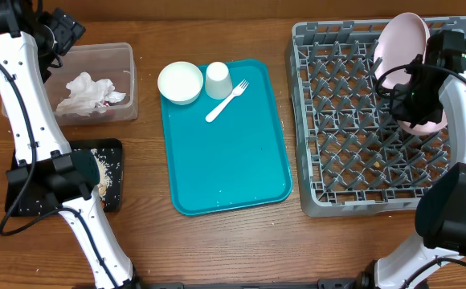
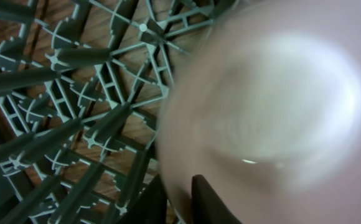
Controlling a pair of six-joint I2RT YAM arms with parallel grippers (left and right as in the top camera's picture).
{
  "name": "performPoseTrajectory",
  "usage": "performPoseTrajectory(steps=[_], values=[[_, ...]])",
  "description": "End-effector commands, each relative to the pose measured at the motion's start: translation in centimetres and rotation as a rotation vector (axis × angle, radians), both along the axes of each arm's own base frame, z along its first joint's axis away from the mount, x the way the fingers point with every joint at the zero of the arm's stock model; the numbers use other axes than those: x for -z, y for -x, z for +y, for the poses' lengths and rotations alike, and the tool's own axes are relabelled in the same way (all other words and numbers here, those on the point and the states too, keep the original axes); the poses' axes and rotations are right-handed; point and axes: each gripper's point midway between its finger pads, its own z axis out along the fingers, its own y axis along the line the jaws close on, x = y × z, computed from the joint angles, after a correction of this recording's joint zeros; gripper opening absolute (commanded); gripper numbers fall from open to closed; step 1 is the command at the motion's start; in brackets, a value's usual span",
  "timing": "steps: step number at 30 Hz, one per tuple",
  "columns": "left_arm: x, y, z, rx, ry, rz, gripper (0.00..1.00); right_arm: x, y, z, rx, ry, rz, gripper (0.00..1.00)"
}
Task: Sort waste into correct bins and load items into the dishwasher rack
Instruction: 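Slide the bowl toward the rack centre and open the right gripper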
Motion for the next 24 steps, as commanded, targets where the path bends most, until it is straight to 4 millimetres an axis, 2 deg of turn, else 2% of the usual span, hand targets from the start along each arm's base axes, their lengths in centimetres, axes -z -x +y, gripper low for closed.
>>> performPoseTrajectory(steps=[1,3,10,12,15,16,17,19,21,24], values=[[0.0,0.0,-0.3,-0.001,-0.003,0.003,1.00,-1.0,0.3,0.2,0.008,-0.007,-0.023,0.07],[0.0,0.0,-0.3,-0.001,-0.003,0.004,1.00,-1.0,0.4,0.3,0.008,-0.009,-0.021,0.04],[0.0,0.0,-0.3,-0.001,-0.003,0.004,1.00,-1.6,1.3,1.2,0.049,-0.064,0.011,0.04],[0.0,0.0,-0.3,-0.001,-0.003,0.004,1.00,-3.1,0.9,2.6,0.048,-0.148,-0.015,0.04],[0.0,0.0,-0.3,-0.001,-0.003,0.003,1.00,-6.9,0.1,5.3,0.026,-0.298,-0.104,0.04],[0.0,0.0,-0.3,-0.001,-0.003,0.004,1.00,-7.6,0.0,5.7,0.019,-0.323,-0.120,0.04],[0.0,0.0,-0.3,-0.001,-0.003,0.004,1.00,-9.5,-0.2,7.1,-0.003,-0.404,-0.172,0.04],[0.0,0.0,-0.3,-0.001,-0.003,0.003,1.00,-11.7,-0.3,9.3,-0.071,-0.550,-0.240,0.04],[0.0,0.0,-0.3,-0.001,-0.003,0.003,1.00,-13.4,-0.3,11.3,-0.156,-0.712,-0.296,0.04],[0.0,0.0,-0.3,-0.001,-0.003,0.003,1.00,-14.1,-0.2,12.5,-0.195,-0.825,-0.326,0.04]])
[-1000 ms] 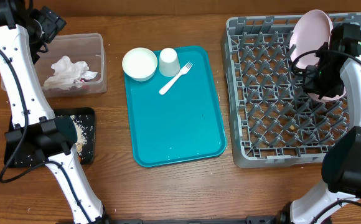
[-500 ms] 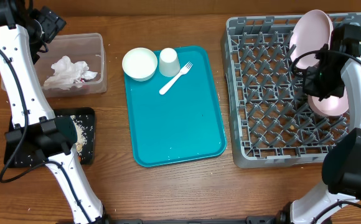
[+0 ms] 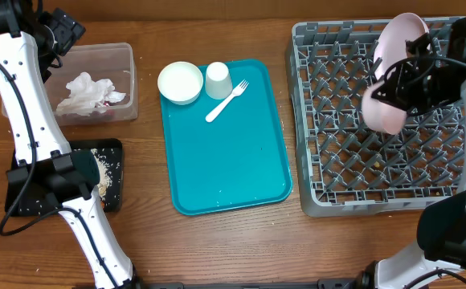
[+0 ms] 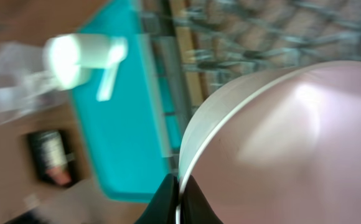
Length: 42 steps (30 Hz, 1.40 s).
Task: Sort waste into correct bins and load items into the dishwasher rack
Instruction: 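Slide the bowl toward the rack centre and open the right gripper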
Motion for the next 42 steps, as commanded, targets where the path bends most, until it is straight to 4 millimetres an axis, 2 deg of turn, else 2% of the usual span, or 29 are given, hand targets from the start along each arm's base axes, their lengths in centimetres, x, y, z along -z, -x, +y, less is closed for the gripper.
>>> performPoseTrajectory(steps=[1,8,14,17,24,26,27,31,32,34,36,37,40,42], values=[[0.0,0.0,-0.3,-0.001,-0.003,0.003,1.00,-3.5,0.0,2.9,-0.088,-0.226,-0.131,0.04],[0.0,0.0,-0.3,-0.001,-0.003,0.003,1.00,-1.5,0.2,4.7,-0.106,-0.435,-0.126,0.04],[0.0,0.0,-0.3,-0.001,-0.003,0.003,1.00,1.7,1.1,4.1,-0.068,-0.445,-0.061,0.04],[0.0,0.0,-0.3,-0.001,-0.003,0.003,1.00,3.7,1.7,1.5,0.030,-0.423,0.004,0.04],[0.0,0.0,-0.2,-0.001,-0.003,0.003,1.00,4.0,2.1,-3.6,0.175,-0.418,-0.004,0.05],[0.0,0.0,-0.2,-0.001,-0.003,0.003,1.00,4.0,2.2,-4.0,0.187,-0.417,-0.001,0.08],[0.0,0.0,-0.3,0.000,-0.004,0.003,1.00,4.6,2.6,-4.3,0.197,-0.384,0.028,0.11],[0.0,0.0,-0.3,-0.001,-0.003,0.003,1.00,7.0,3.6,-5.8,0.269,-0.254,0.149,0.12],[0.0,0.0,-0.2,-0.001,-0.003,0.003,1.00,7.4,3.7,-6.5,0.293,-0.218,0.171,0.16],[0.0,0.0,-0.2,-0.001,-0.003,0.003,1.00,7.4,3.7,-7.5,0.341,-0.184,0.188,0.22],[0.0,0.0,-0.2,-0.001,-0.004,0.003,1.00,6.7,3.5,-8.8,0.389,-0.142,0.197,0.23],[0.0,0.0,-0.3,-0.001,-0.004,0.003,1.00,6.1,3.7,-10.0,0.428,-0.089,0.214,0.33],[0.0,0.0,-0.3,-0.001,-0.004,0.003,1.00,4.7,4.9,-12.6,0.508,0.065,0.275,0.43],[0.0,0.0,-0.3,-0.001,-0.003,0.003,1.00,3.3,6.1,-14.2,0.566,0.175,0.318,0.57]])
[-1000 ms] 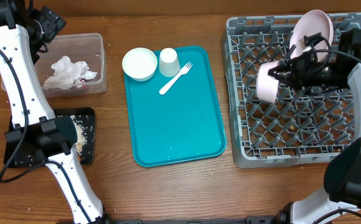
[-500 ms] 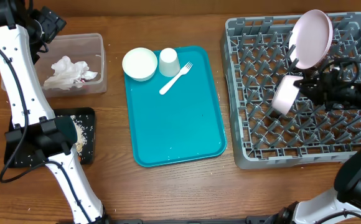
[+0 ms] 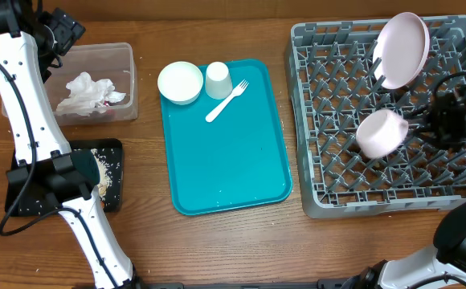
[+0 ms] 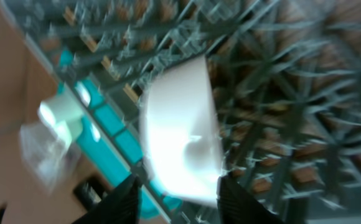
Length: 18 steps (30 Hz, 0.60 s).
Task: Sort waste into correct bins and load items into the dishwasher rack
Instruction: 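Slide the bowl toward the rack centre and open the right gripper, then move the right gripper back to the fork on the teal tray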
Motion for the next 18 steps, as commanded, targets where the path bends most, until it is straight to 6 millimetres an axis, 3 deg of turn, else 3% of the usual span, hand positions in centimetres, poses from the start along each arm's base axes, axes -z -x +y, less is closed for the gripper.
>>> performPoseTrajectory(steps=[1,5,6,7,10,13,16,18], values=[[0.0,0.0,-0.3,-0.001,-0.003,0.003,1.00,-2.4,1.6,-4.1,0.104,0.246,0.105,0.59],[0.0,0.0,-0.3,-0.001,-0.003,0.004,1.00,-5.8,2.1,-4.5,0.128,0.312,0.096,0.76],[0.0,0.0,-0.3,-0.001,-0.003,0.003,1.00,-6.5,1.9,-4.1,0.117,0.319,0.083,0.94],[0.0,0.0,-0.3,-0.001,-0.003,0.003,1.00,-6.9,1.8,-3.7,0.106,0.322,0.075,1.00],[0.0,0.0,-0.2,-0.001,-0.003,0.003,1.00,-7.1,0.8,-1.5,0.053,0.322,0.063,1.00],[0.0,0.0,-0.2,-0.001,-0.003,0.003,1.00,-7.6,-2.2,4.1,-0.071,0.291,-0.026,1.00],[0.0,0.0,-0.2,-0.001,-0.003,0.003,1.00,-9.8,-6.4,11.7,-0.240,0.158,-0.254,1.00],[0.0,0.0,-0.2,-0.001,-0.003,0.003,1.00,-12.6,-9.0,18.1,-0.389,0.074,-0.470,1.00]])
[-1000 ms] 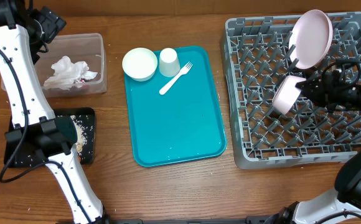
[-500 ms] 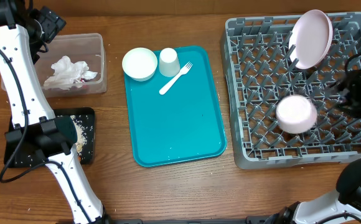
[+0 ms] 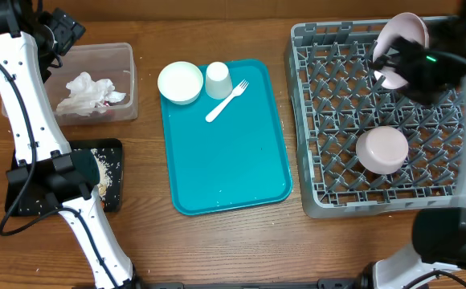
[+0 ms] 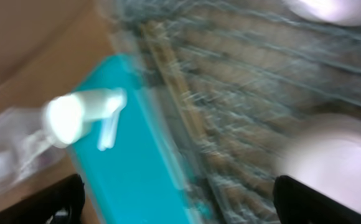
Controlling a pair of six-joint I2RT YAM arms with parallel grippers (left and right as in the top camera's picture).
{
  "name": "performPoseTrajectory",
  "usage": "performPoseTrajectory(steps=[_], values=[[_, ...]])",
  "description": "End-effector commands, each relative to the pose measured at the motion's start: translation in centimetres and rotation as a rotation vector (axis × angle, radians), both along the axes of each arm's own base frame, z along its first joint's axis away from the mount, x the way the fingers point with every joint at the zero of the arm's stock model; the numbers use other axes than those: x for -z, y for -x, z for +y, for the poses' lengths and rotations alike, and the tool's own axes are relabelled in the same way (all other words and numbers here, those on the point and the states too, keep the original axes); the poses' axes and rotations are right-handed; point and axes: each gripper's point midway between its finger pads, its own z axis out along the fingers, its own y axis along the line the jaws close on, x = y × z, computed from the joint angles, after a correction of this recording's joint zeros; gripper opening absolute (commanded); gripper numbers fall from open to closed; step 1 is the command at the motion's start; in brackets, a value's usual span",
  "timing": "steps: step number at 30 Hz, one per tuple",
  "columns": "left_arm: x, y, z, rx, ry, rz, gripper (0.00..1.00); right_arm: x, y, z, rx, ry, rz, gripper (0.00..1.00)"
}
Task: Sort waste into correct bins and load items into the dishwasher rack
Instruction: 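Move the right gripper back to the fork on the teal tray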
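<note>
A pink bowl rests upside down in the grey dishwasher rack near its front right; the right wrist view shows it blurred. A pink plate stands on edge at the rack's far side. My right gripper hovers beside the plate, open and empty. A white bowl, white cup and white fork lie at the far end of the teal tray. My left gripper hangs above the clear bin; its jaws are not readable.
A clear bin holding crumpled tissue sits at the far left. A black bin with food crumbs lies near the left arm's base. Crumbs are scattered in the rack's bottom.
The pink bowl has left my right gripper and now lies upside down in the rack. The gripper is open and has moved to the far side, beside the plate.
My right gripper first held the pink bowl at the rack's far right, near the standing plate. Then it held the bowl above the rack's middle, later tilted low over the front right. Now the bowl sits in the rack and the gripper is away.
</note>
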Motion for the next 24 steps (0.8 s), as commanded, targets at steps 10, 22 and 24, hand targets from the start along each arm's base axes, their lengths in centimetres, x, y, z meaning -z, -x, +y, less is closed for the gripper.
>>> performPoseTrajectory(steps=[10,22,24], values=[[0.0,0.0,-0.2,-0.001,-0.003,0.003,1.00,-4.3,-8.3,18.9,-0.294,-0.092,-0.436,1.00],[0.0,0.0,-0.2,-0.001,-0.003,0.003,1.00,15.5,-7.0,30.2,-0.410,-0.052,-0.044,0.87],[0.0,0.0,-0.2,-0.001,-0.003,0.003,1.00,17.1,-6.6,29.9,-0.382,0.020,-0.013,0.82]])
